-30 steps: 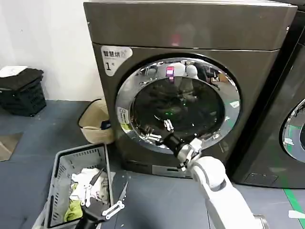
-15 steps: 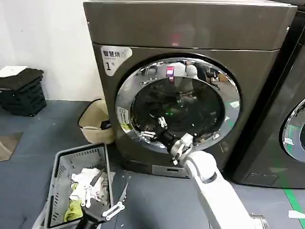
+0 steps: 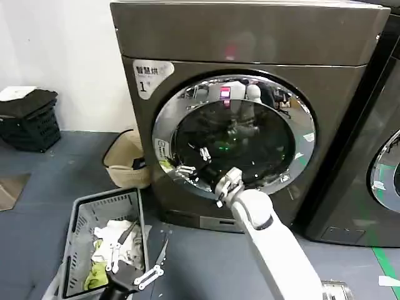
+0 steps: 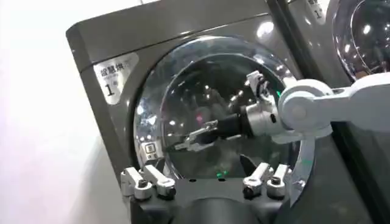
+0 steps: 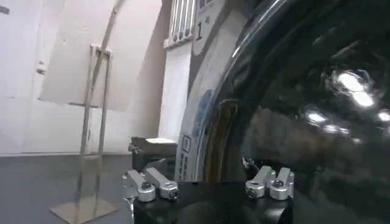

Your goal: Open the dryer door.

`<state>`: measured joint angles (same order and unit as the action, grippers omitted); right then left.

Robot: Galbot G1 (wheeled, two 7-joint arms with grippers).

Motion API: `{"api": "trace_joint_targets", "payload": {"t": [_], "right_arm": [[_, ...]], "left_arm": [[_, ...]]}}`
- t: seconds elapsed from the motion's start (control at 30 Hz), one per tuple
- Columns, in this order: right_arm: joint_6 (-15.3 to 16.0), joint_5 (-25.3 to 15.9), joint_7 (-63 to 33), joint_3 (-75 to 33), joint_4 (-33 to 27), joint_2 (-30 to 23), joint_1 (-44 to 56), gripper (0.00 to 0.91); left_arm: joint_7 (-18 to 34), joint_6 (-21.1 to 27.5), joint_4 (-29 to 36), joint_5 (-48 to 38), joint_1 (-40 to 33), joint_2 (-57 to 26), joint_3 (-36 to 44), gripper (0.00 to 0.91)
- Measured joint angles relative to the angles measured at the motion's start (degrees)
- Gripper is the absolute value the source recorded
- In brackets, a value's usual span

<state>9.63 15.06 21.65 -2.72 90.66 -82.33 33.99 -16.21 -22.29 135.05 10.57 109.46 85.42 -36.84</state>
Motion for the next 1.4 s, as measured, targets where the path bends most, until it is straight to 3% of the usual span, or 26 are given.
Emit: {"api": "trace_joint_targets", "payload": {"t": [1.03, 1.4], "right_arm": [[-0.9, 0.3, 6.3, 3.0, -3.2, -2.0, -4.4, 0.907], [-1.1, 3.8, 10.9, 3.2, -1.9, 0.1, -4.2, 0.907]], "left_arm": [[-0.1, 0.0, 0.1, 0.0, 0.4, -0.2, -0.1, 0.907], [-0.1, 0.1, -0.7, -0.8, 0.1, -0.5, -1.2, 0.907]]}}
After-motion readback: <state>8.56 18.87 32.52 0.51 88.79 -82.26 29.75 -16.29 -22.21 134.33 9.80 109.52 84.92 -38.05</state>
